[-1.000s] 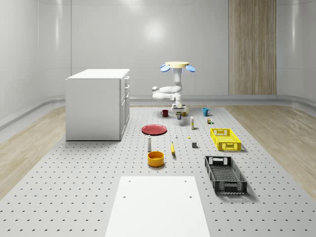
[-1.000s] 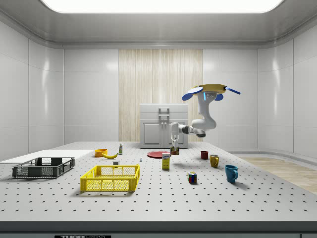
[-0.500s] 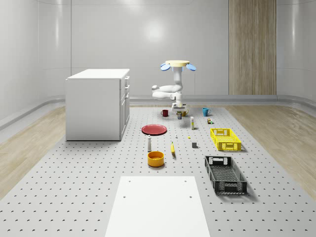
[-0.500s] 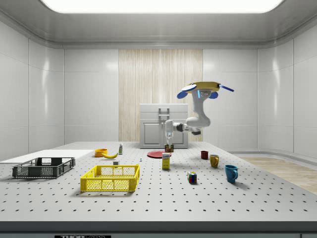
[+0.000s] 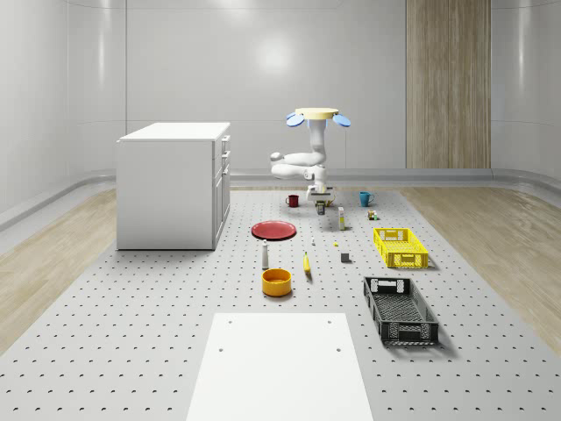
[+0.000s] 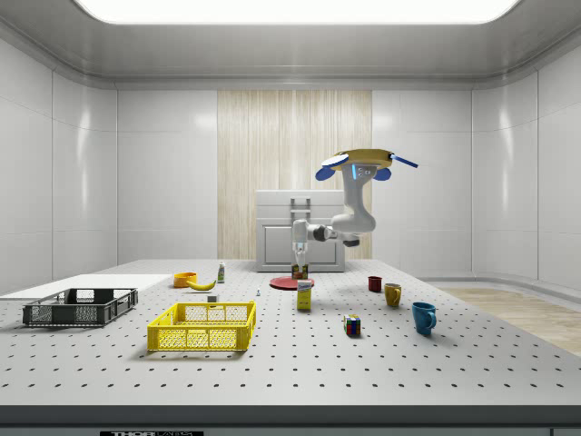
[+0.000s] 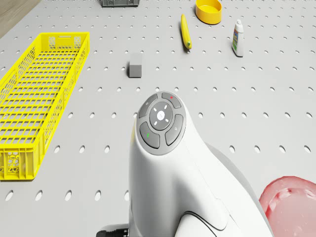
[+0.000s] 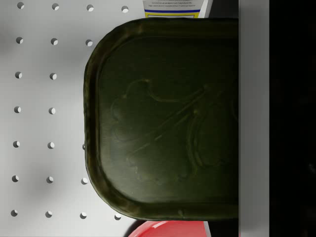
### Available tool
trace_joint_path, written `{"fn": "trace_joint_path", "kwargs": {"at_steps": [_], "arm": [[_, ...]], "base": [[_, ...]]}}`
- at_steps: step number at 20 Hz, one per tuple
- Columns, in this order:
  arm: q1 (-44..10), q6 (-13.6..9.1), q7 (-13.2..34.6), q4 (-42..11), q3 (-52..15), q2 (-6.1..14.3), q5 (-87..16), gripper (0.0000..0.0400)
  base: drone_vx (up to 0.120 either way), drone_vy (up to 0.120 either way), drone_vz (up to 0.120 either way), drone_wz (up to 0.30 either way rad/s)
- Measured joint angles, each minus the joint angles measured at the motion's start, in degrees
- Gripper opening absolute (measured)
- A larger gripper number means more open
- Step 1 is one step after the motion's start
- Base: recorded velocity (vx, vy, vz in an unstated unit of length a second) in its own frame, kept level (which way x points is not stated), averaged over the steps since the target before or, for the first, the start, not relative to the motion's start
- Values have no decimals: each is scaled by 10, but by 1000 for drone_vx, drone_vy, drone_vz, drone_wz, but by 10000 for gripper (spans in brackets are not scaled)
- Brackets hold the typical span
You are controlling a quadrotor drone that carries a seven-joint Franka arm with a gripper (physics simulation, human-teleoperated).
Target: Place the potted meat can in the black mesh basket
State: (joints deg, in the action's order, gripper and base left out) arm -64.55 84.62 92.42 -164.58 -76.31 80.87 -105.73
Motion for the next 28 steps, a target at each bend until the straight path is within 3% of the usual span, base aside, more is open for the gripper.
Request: {"fn": "trace_joint_path", "kwargs": {"at_steps": [28], "arm": [[-5, 19, 4, 1, -4, 20, 9, 281]], "base": [[120, 49, 0, 0]]}}
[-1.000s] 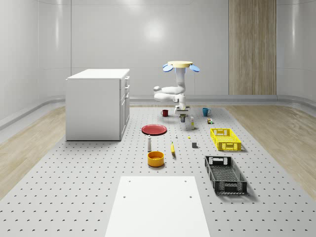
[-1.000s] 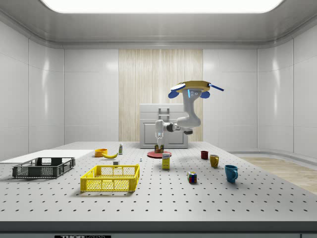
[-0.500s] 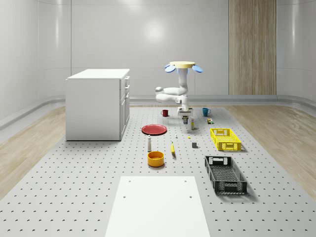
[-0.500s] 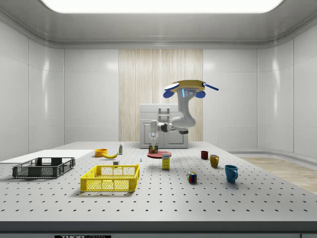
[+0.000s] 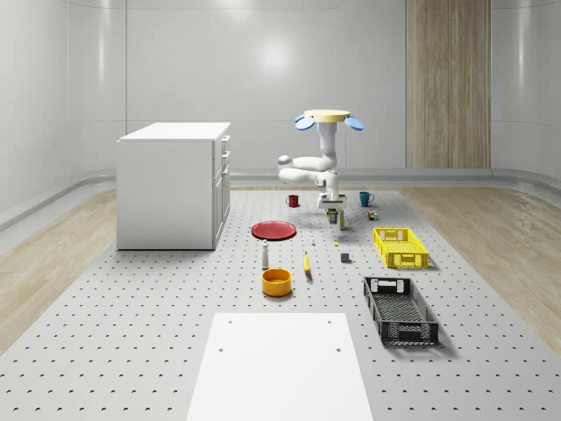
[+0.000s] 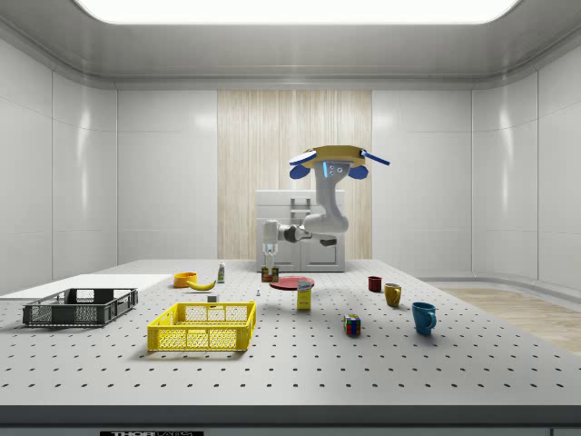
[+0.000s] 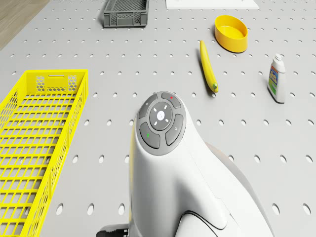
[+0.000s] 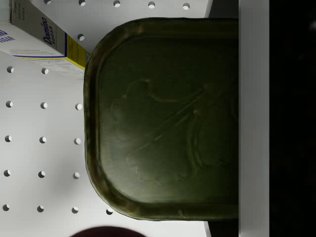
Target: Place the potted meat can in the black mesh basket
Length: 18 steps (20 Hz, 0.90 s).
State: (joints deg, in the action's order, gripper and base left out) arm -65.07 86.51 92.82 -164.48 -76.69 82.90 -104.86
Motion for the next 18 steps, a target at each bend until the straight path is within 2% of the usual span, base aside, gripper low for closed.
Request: {"fn": "trace_joint_path", "kwargs": {"at_steps": [2, 18], "arm": [[0, 1, 0, 0, 0, 1, 1, 281], [-3, 9, 2, 0, -2, 10, 4, 281]], "base": [[120, 20, 0, 0], [120, 120, 0, 0]]}}
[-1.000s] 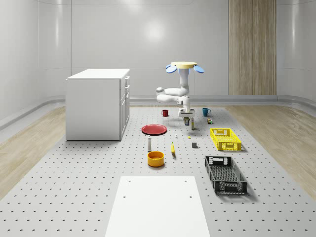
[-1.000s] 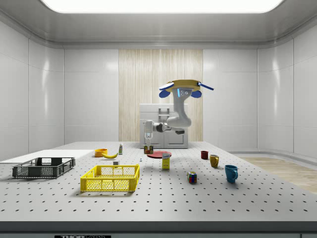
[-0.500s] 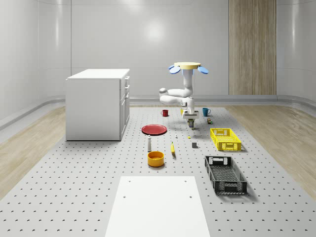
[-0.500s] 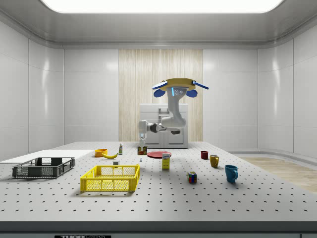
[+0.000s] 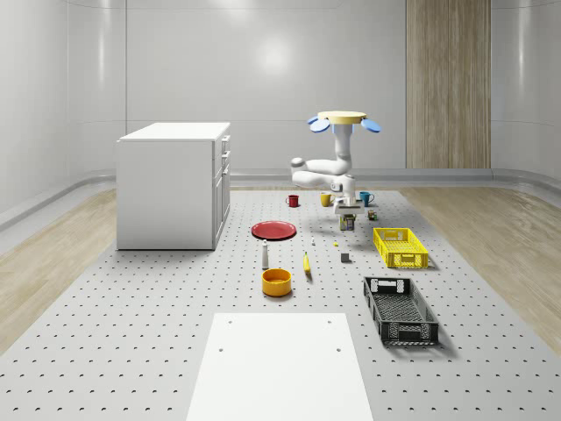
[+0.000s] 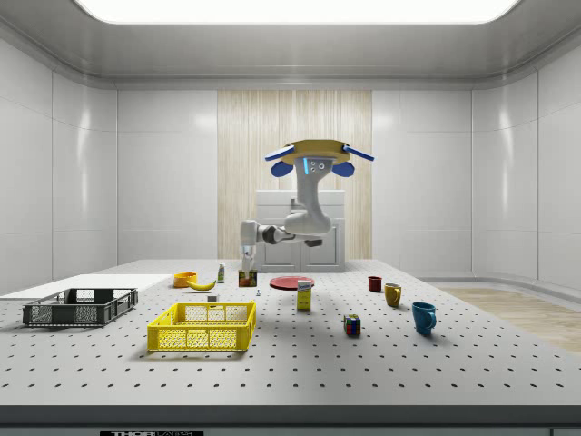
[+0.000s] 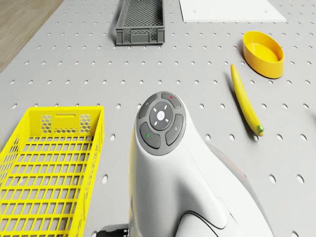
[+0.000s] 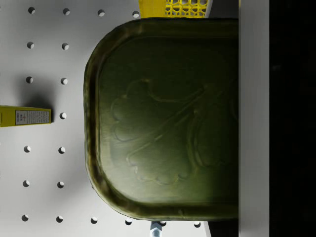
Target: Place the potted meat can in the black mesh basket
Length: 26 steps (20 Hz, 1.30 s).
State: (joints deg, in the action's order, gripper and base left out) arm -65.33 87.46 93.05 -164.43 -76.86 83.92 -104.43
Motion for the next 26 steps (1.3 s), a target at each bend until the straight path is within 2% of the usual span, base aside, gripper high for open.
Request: {"fn": "trace_joint_path", "kwargs": {"at_steps": [3, 15, 19, 22, 26], "arm": [[0, 1, 0, 0, 0, 2, 1, 281], [-2, 7, 1, 0, -1, 7, 3, 281], [-2, 8, 2, 0, -1, 9, 4, 281], [-2, 9, 2, 0, -2, 10, 4, 281], [-3, 11, 2, 1, -2, 11, 5, 281]], "base": [[120, 120, 107, 0], [120, 120, 0, 0], [120, 20, 0, 0], [120, 93, 0, 0], [120, 0, 0, 0]]}}
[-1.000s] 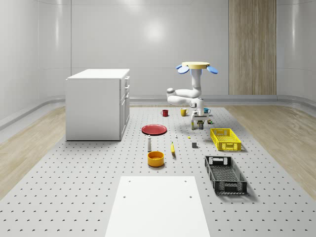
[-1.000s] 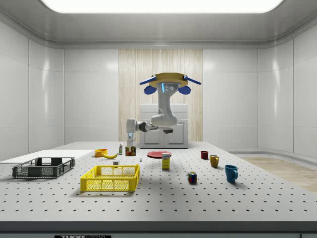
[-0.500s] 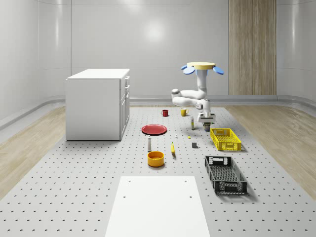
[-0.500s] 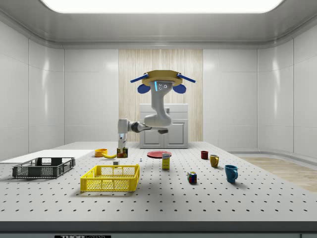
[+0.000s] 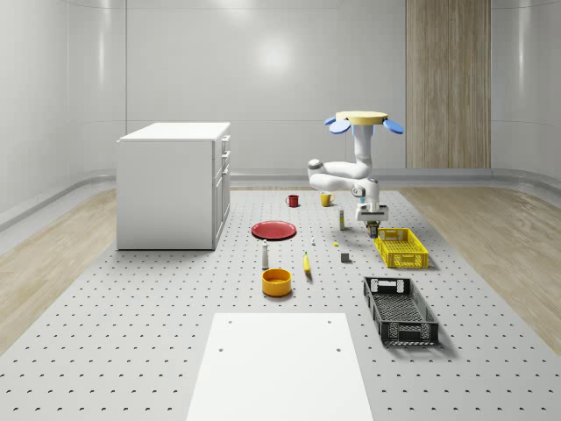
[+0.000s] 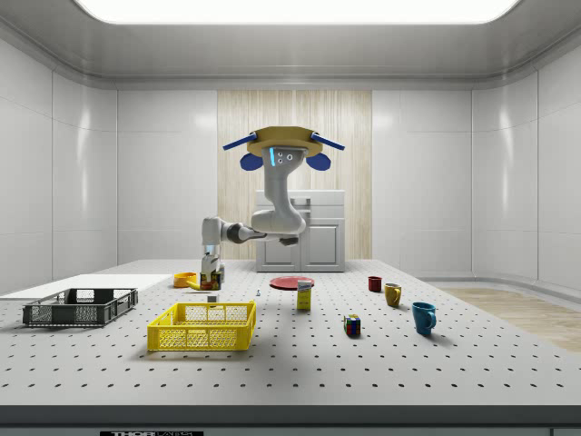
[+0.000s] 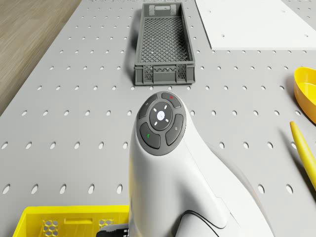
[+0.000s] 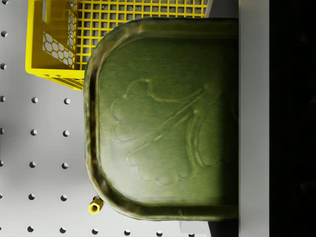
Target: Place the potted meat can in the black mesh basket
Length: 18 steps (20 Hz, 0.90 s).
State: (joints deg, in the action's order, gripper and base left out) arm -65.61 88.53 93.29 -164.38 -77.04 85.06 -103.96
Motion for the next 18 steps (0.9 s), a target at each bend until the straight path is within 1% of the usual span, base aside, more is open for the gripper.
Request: {"fn": "trace_joint_path", "kwargs": {"at_steps": [18], "arm": [[-1, 6, 1, 0, -1, 6, 2, 281]], "base": [[120, 0, 0, 0]]}}
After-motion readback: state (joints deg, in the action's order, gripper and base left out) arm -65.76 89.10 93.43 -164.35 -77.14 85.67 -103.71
